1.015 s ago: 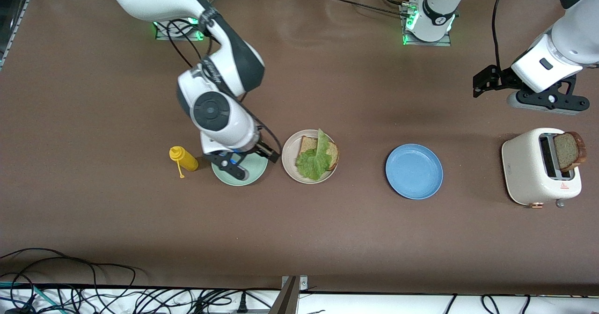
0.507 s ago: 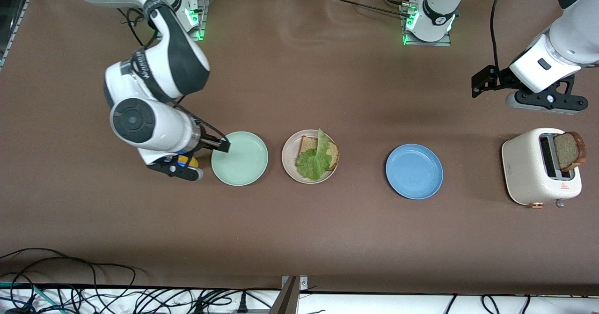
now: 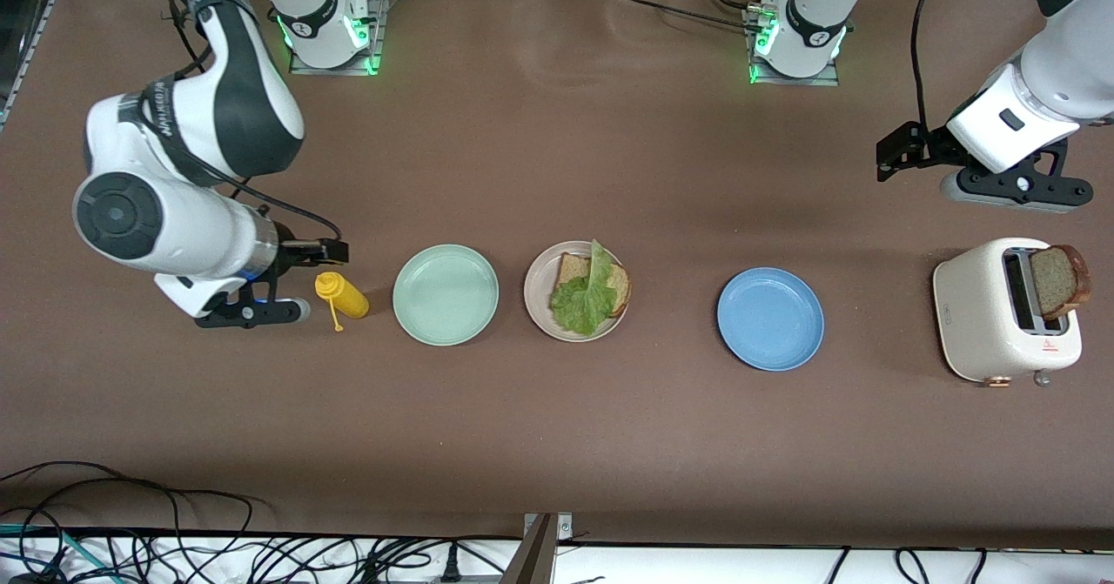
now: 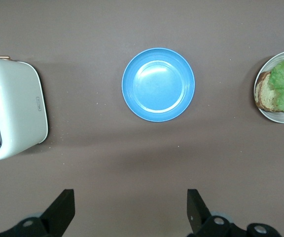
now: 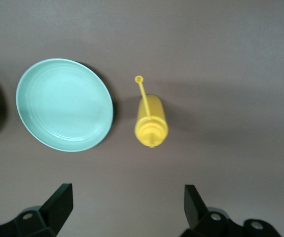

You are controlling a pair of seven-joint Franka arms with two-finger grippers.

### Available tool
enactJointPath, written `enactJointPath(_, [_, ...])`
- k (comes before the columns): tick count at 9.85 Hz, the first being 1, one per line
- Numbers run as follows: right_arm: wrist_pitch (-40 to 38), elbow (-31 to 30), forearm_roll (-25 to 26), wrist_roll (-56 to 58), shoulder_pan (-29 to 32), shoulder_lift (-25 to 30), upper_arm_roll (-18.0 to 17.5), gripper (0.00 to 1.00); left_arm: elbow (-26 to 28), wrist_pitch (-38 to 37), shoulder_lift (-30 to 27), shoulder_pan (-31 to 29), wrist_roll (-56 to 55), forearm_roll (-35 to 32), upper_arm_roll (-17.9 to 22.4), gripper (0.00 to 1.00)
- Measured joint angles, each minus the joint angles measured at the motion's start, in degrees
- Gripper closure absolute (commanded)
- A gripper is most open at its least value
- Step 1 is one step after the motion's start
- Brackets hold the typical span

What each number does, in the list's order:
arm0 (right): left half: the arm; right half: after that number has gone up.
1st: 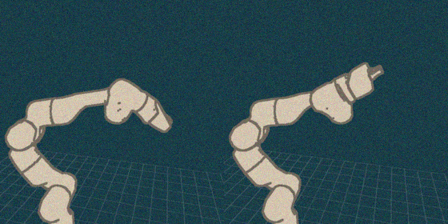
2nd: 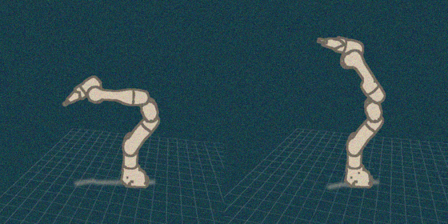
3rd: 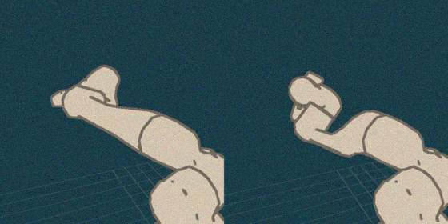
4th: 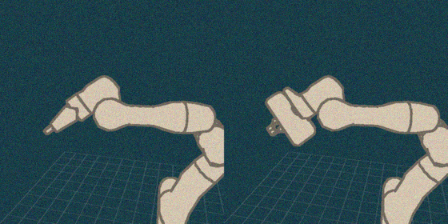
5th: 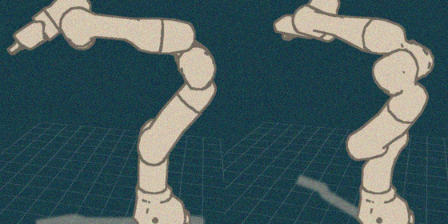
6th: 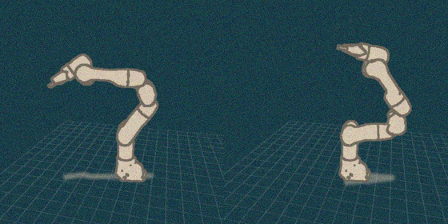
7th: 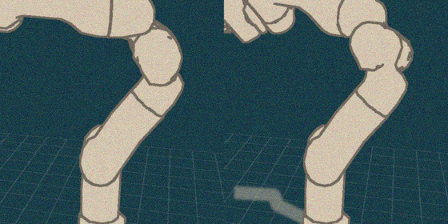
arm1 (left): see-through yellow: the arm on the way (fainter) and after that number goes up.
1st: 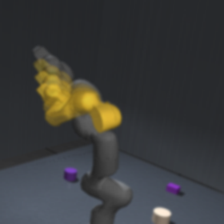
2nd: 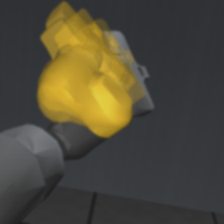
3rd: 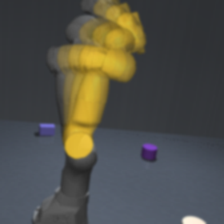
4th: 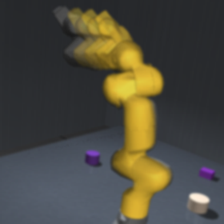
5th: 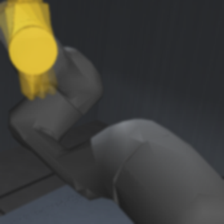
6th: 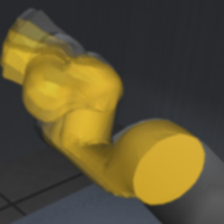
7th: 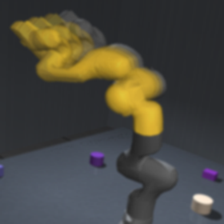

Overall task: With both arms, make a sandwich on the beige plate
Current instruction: 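Grasp the yellow squeeze bottle with the right gripper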

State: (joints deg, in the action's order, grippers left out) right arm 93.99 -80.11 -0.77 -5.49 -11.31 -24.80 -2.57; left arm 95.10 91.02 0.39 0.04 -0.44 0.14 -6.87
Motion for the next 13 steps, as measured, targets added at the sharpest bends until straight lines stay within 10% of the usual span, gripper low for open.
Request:
enactJointPath(4, [9.6,-13.1,-2.0,20.2,6.0,6.4,0.2,0.0,0.0,0.0,0.0,0.0,-0.1,0.0,0.1,0.0])
enactJointPath(13, [24.9,-29.0,-26.8,74.4,11.3,6.1,8.6,0.0,0.0,0.0,0.0,0.1,-0.2,0.0,0.2,0.0])
